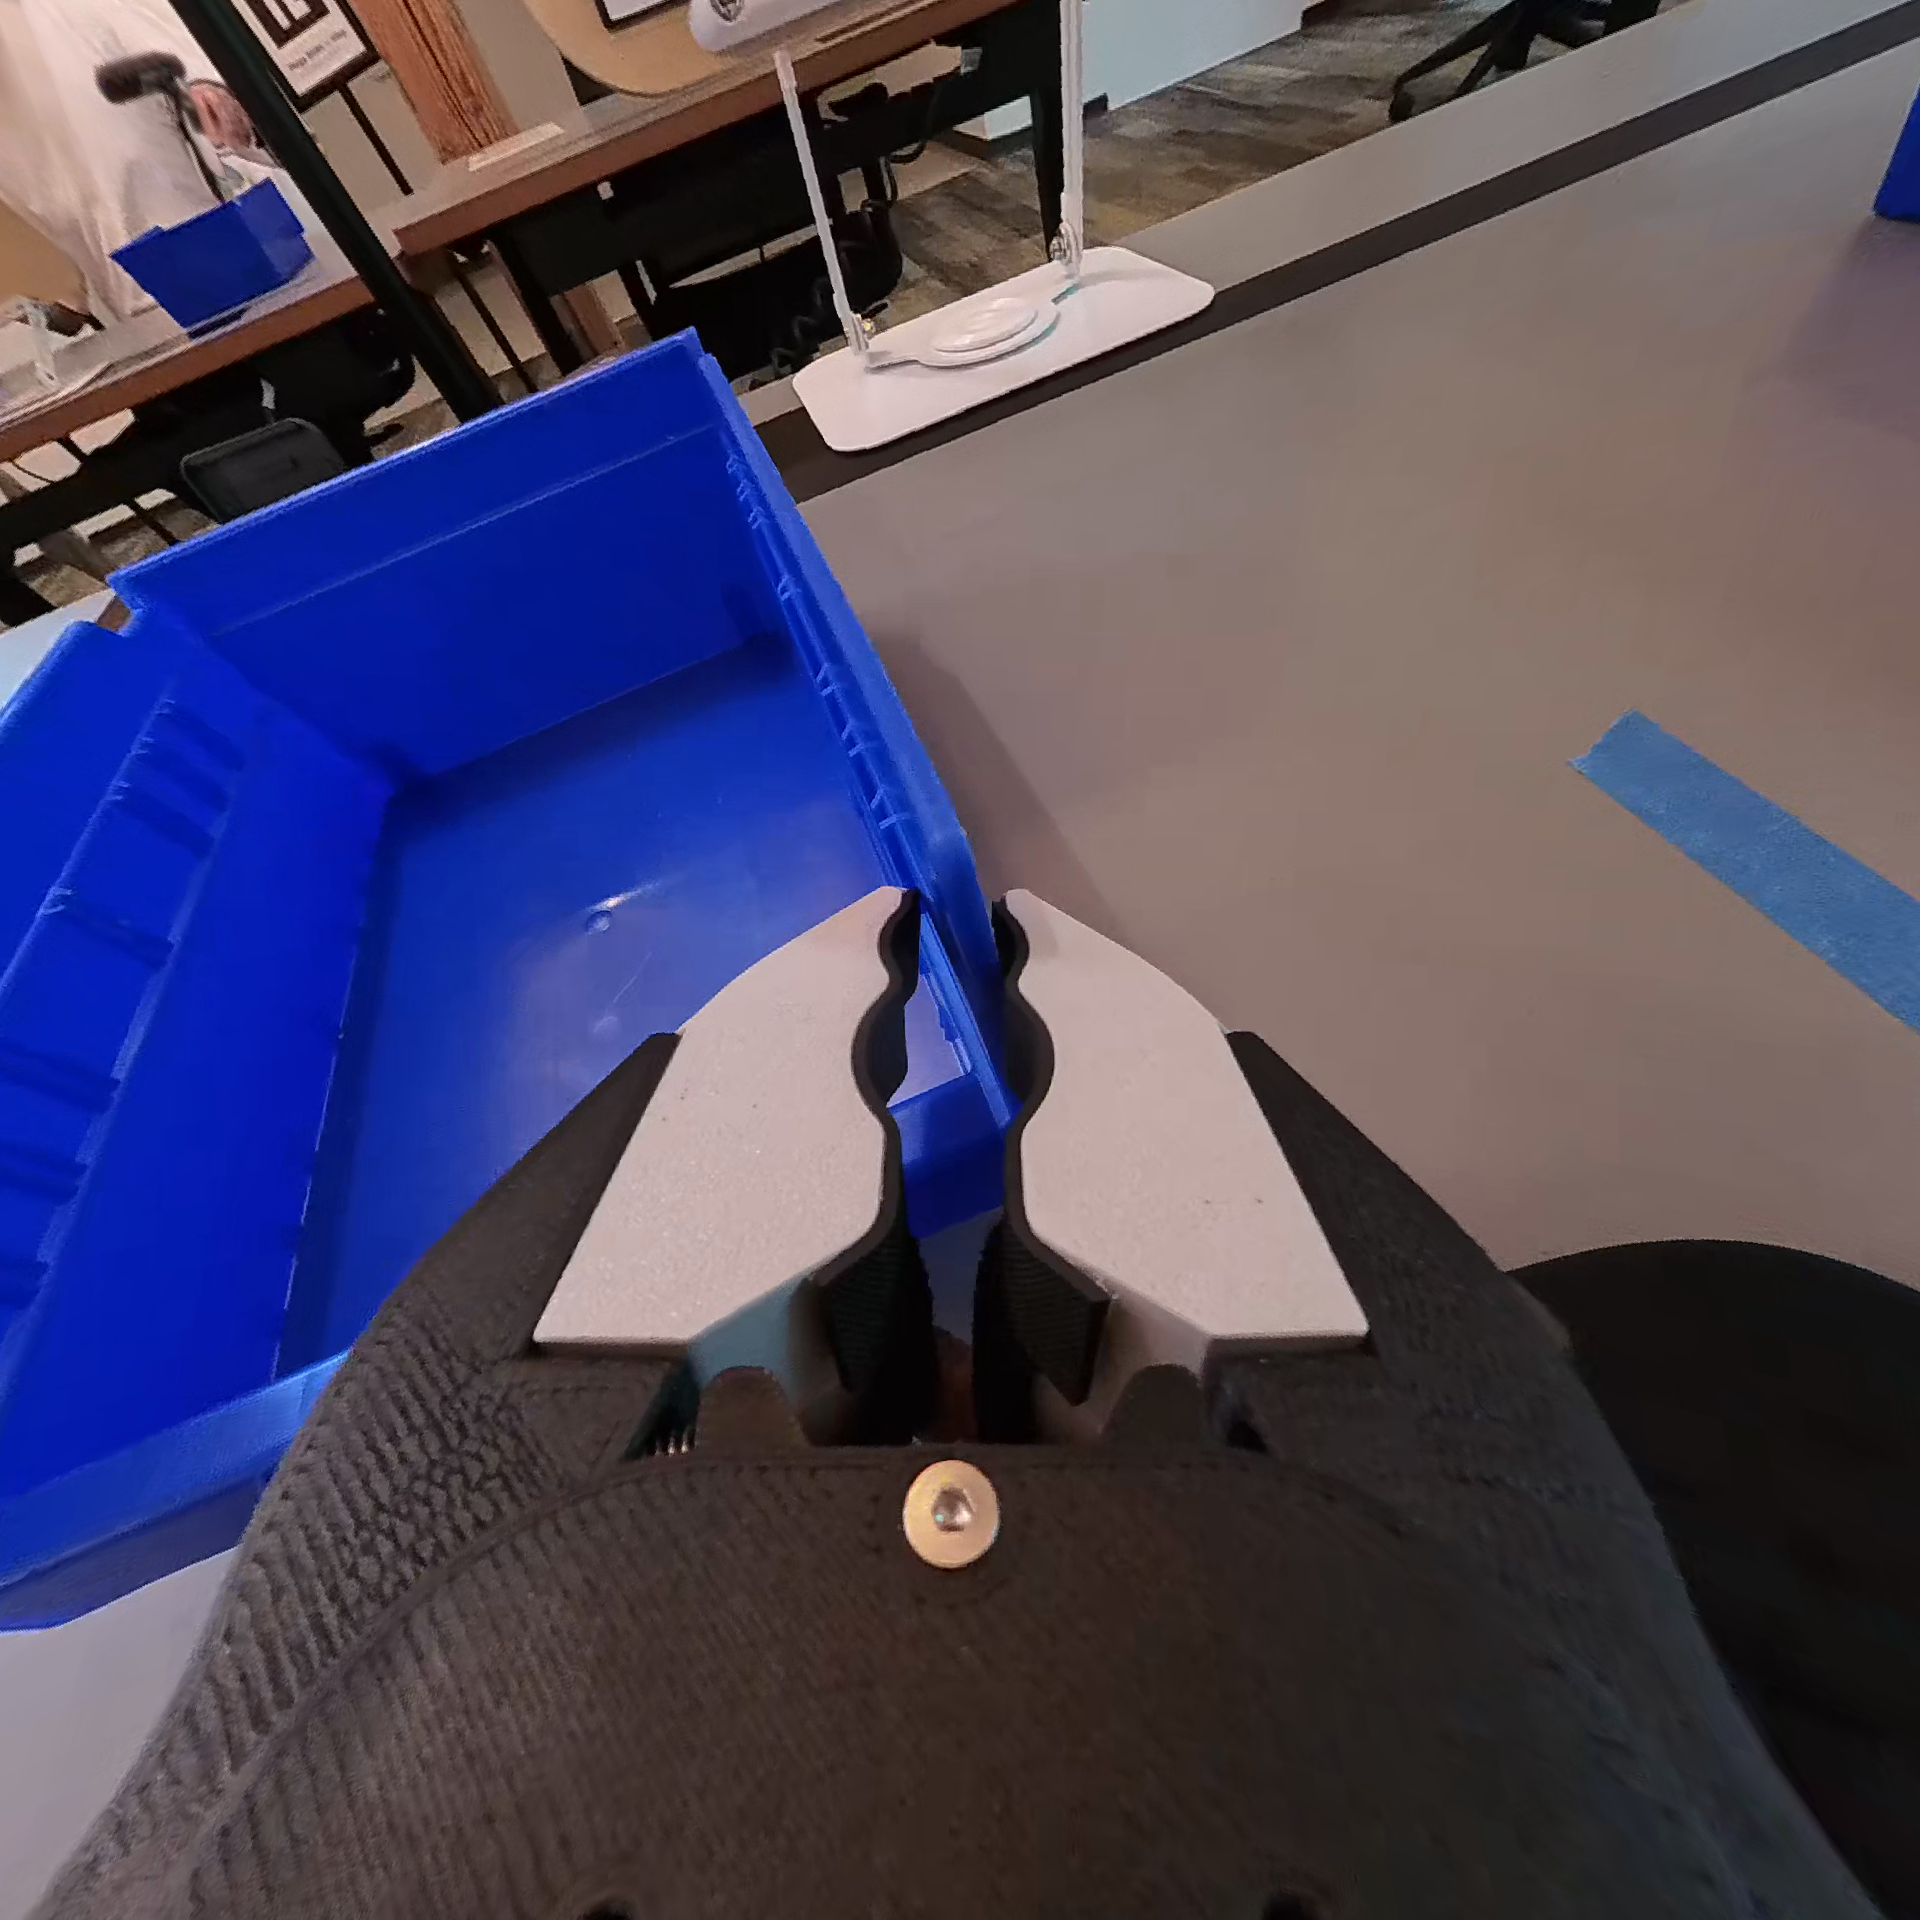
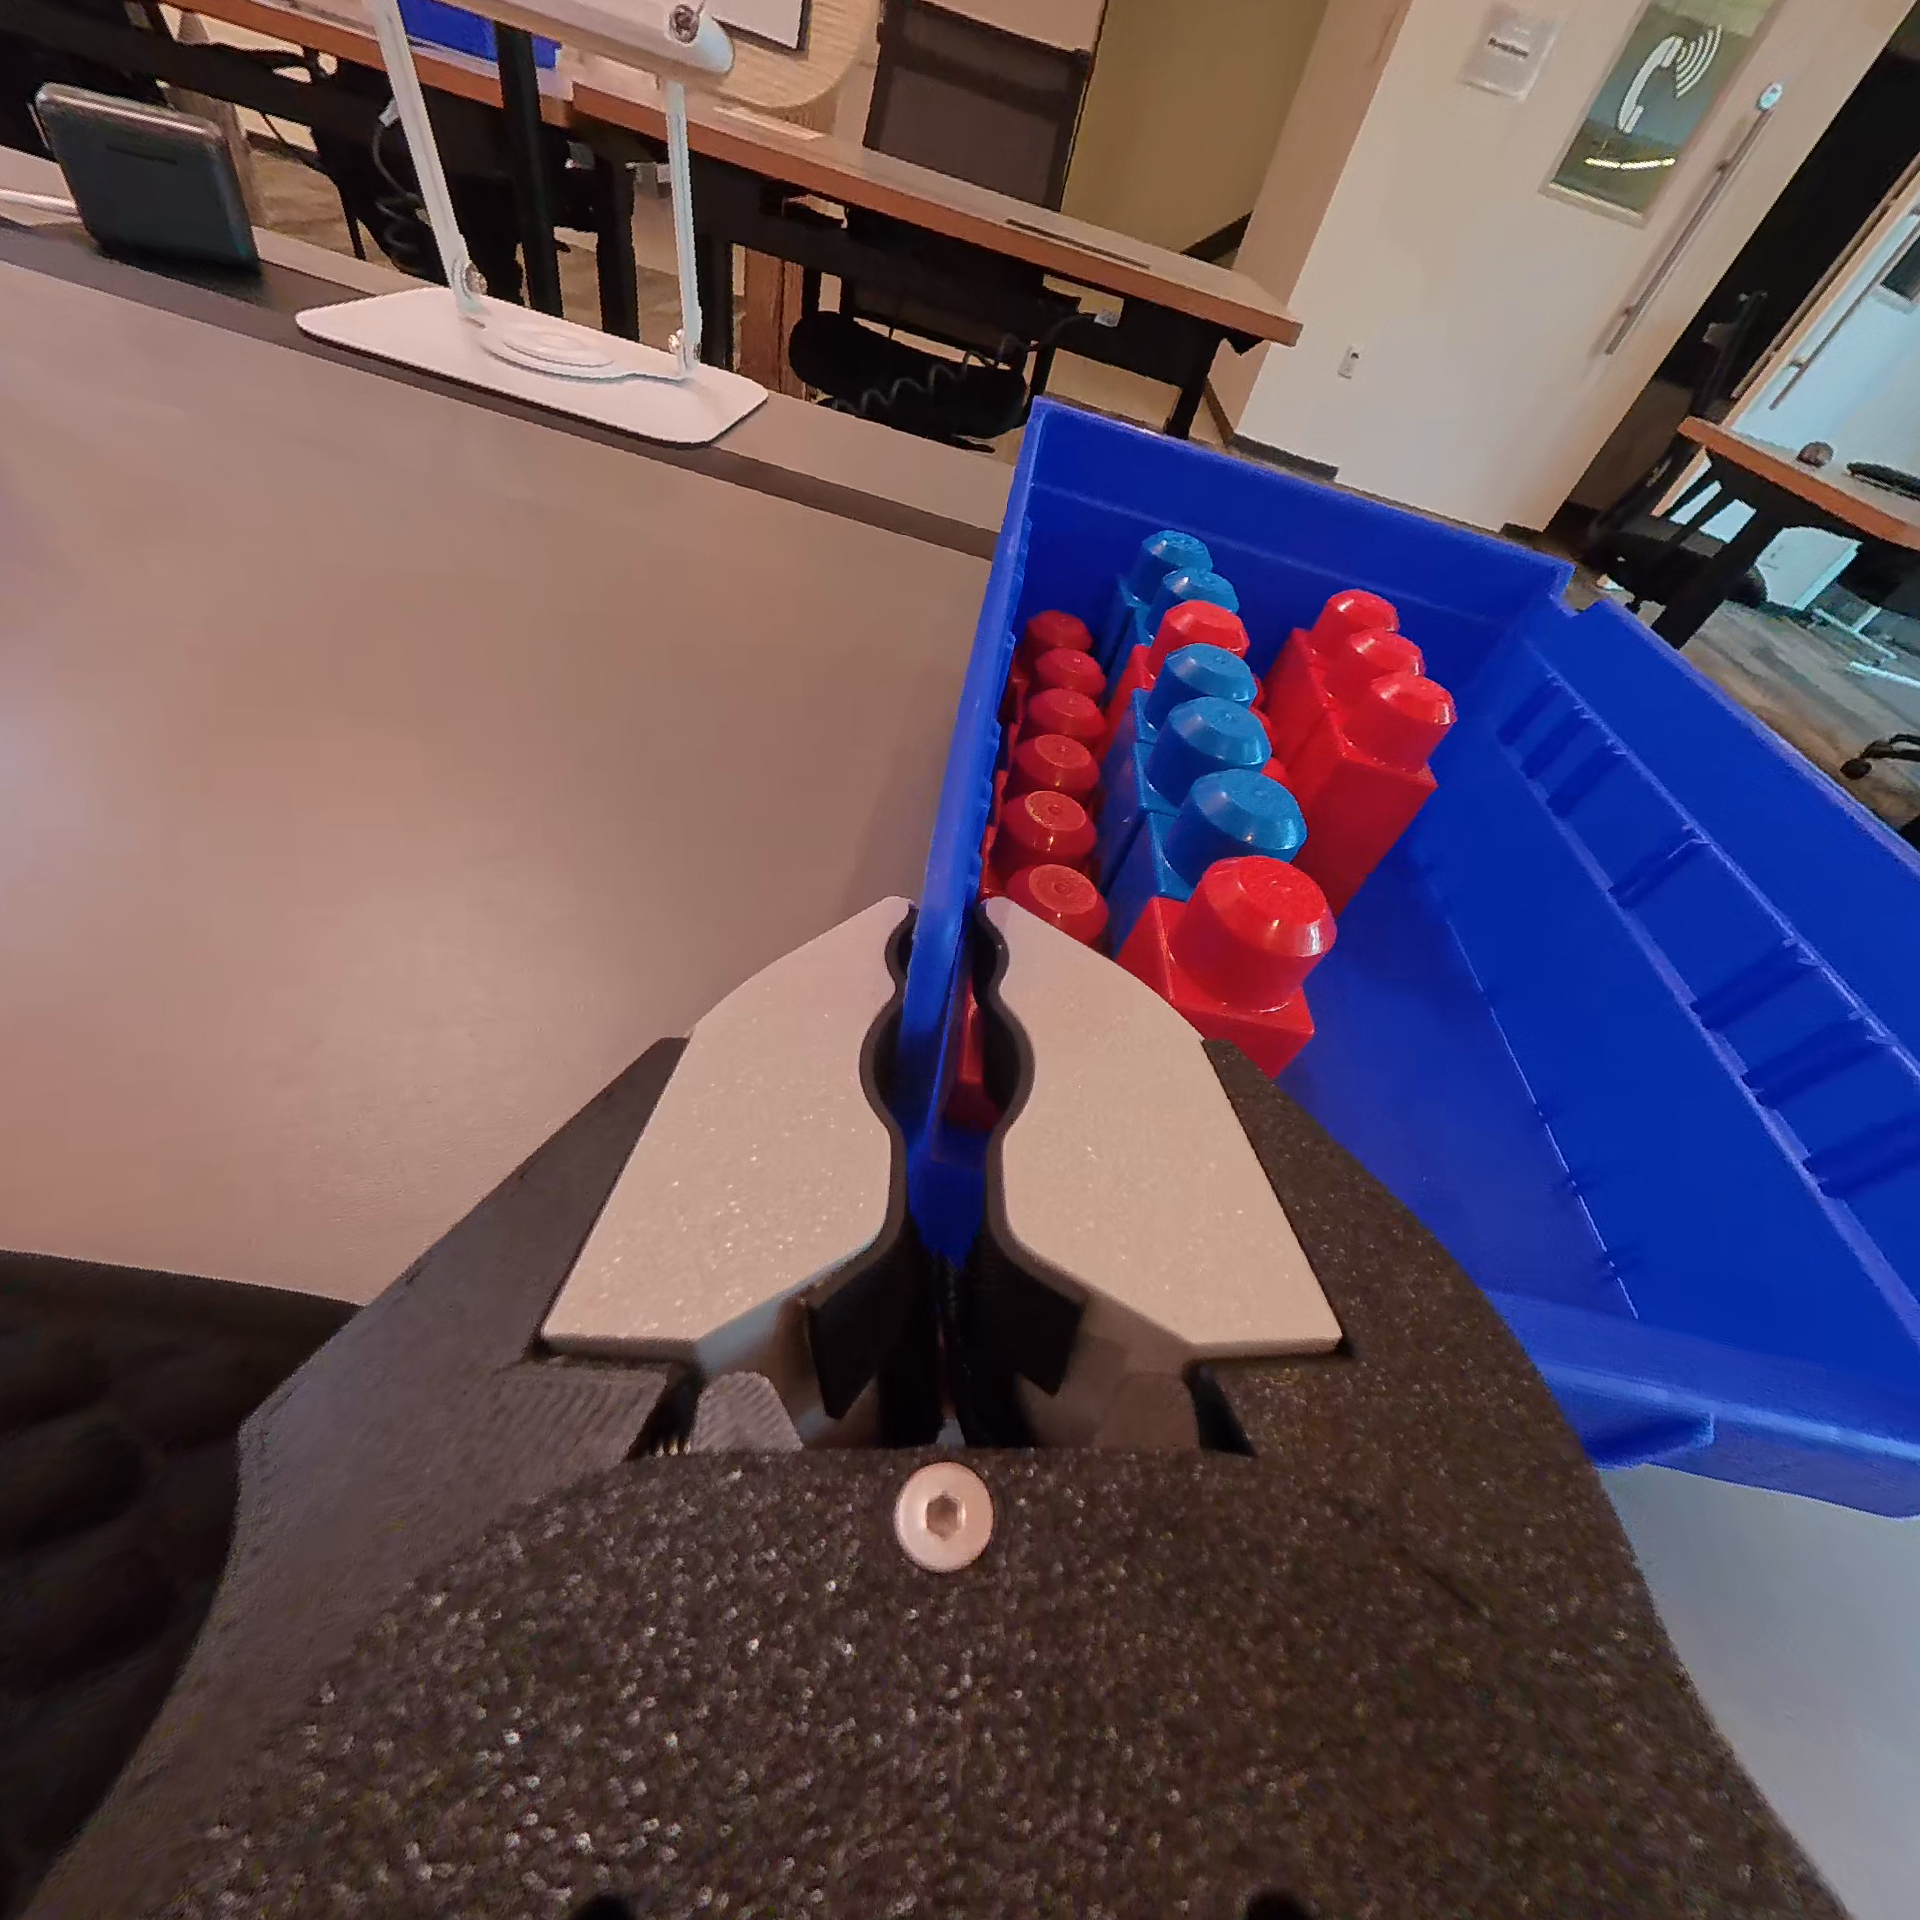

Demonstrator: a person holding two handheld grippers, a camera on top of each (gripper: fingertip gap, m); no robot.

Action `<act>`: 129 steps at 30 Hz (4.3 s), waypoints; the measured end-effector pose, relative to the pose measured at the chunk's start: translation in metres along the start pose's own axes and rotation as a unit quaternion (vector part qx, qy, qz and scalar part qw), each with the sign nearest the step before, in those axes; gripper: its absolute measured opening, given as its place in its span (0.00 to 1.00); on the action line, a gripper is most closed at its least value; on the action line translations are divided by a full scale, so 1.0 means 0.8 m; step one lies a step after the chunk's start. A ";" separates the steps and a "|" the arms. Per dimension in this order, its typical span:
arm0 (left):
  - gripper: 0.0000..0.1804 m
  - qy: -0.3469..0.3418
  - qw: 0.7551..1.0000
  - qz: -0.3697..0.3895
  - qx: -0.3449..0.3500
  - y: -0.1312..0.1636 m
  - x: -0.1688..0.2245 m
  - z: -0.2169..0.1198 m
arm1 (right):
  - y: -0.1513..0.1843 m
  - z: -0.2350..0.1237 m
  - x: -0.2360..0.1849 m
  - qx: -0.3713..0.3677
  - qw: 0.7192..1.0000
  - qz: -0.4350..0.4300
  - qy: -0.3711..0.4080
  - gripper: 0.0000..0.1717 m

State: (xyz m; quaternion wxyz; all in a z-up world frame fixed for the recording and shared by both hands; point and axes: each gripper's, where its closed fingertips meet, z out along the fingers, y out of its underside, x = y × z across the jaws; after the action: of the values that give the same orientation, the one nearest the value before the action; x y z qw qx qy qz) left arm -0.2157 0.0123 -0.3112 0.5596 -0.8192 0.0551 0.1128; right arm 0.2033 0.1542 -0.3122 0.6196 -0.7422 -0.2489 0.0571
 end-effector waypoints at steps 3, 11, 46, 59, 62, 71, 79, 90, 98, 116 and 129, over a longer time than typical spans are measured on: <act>0.08 0.003 1.000 -0.004 0.001 0.000 0.000 0.000 | 0.002 0.001 0.000 -0.006 1.000 -0.001 0.000 0.05; 0.12 -0.008 1.000 -0.004 0.008 0.000 -0.002 -0.002 | 0.006 0.002 -0.001 -0.017 1.000 0.010 -0.004 0.05; 0.19 0.003 1.000 -0.022 0.015 -0.001 -0.004 -0.006 | 0.008 -0.003 0.003 -0.019 0.998 0.050 -0.034 0.17; 0.27 -0.009 1.000 -0.020 0.019 -0.002 -0.007 -0.007 | 0.003 -0.006 0.008 -0.003 0.998 0.060 -0.023 0.25; 0.27 -0.010 1.000 -0.018 0.017 -0.002 -0.007 -0.006 | 0.004 -0.006 0.008 -0.004 0.998 0.060 -0.023 0.26; 0.27 -0.012 1.000 -0.016 0.018 -0.002 -0.007 -0.006 | 0.003 -0.006 0.006 -0.003 0.998 0.054 -0.026 0.29; 0.27 -0.013 1.000 -0.017 0.021 -0.003 -0.008 -0.007 | 0.003 -0.007 0.009 0.000 0.997 0.076 -0.031 0.29; 0.27 -0.015 1.000 -0.011 0.023 -0.003 -0.007 -0.007 | 0.004 -0.006 0.007 -0.004 0.998 0.066 -0.026 0.28; 0.27 -0.017 0.999 -0.012 0.027 -0.004 -0.007 -0.008 | 0.005 -0.005 0.005 -0.009 0.998 0.051 -0.022 0.28; 0.40 -0.027 0.996 -0.005 0.080 -0.052 0.011 -0.029 | 0.001 -0.007 0.009 0.006 0.998 0.064 -0.019 0.28; 0.17 0.021 0.998 -0.032 -0.047 0.006 -0.010 0.005 | 0.010 0.003 0.010 -0.027 0.999 0.025 0.000 0.13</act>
State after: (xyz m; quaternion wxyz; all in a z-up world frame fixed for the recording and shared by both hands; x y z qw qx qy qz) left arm -0.2247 0.0142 -0.3152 0.5226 -0.8481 0.0355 0.0798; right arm 0.2118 0.1589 -0.3187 0.5977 -0.7646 -0.2321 0.0654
